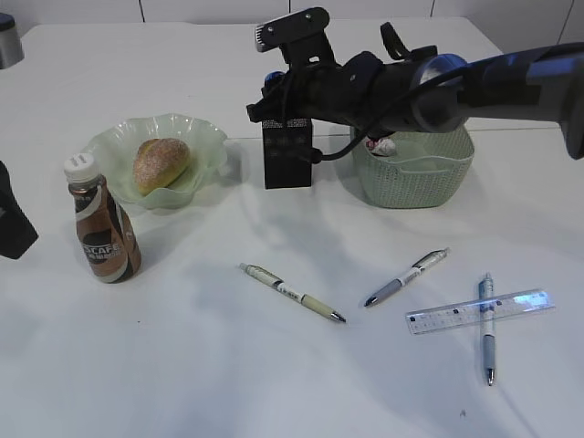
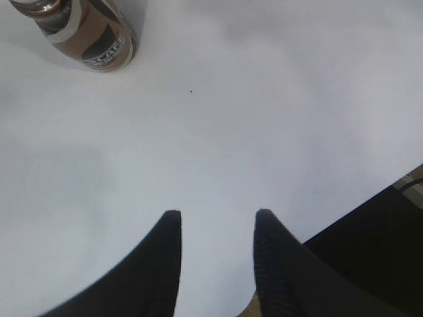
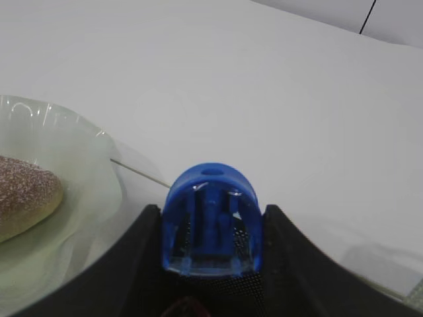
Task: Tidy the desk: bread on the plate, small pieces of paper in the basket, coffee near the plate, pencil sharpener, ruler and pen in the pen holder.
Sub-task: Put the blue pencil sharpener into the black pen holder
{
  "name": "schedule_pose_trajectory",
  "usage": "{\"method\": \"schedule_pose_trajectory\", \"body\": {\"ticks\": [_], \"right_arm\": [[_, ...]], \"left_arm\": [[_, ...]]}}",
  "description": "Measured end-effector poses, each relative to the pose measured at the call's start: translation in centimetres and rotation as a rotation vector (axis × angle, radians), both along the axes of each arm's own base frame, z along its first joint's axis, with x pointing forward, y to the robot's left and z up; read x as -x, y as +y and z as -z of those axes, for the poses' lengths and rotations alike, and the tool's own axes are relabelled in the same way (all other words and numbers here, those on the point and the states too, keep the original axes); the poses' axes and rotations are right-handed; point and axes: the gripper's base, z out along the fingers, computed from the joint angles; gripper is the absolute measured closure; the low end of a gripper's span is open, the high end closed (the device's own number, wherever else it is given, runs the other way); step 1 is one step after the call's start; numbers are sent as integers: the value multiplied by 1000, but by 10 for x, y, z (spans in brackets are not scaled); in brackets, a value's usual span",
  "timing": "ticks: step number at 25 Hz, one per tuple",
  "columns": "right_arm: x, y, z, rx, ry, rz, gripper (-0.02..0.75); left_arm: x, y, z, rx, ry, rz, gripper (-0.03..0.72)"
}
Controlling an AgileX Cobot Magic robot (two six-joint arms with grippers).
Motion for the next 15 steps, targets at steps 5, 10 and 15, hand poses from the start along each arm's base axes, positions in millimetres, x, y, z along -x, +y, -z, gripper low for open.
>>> {"method": "schedule_pose_trajectory", "body": {"ticks": [5,10,15], "right_arm": [[-1,0,-3,-3,-10,-1,397],[-1,0,-3,3,-12,-3,397],[-2,-3,-3,6,-15,4,397]], "left_arm": [[0,0,0,0,0,0,438],[0,0,0,0,0,0,438],[0,0,0,1,-2,0,438]]}}
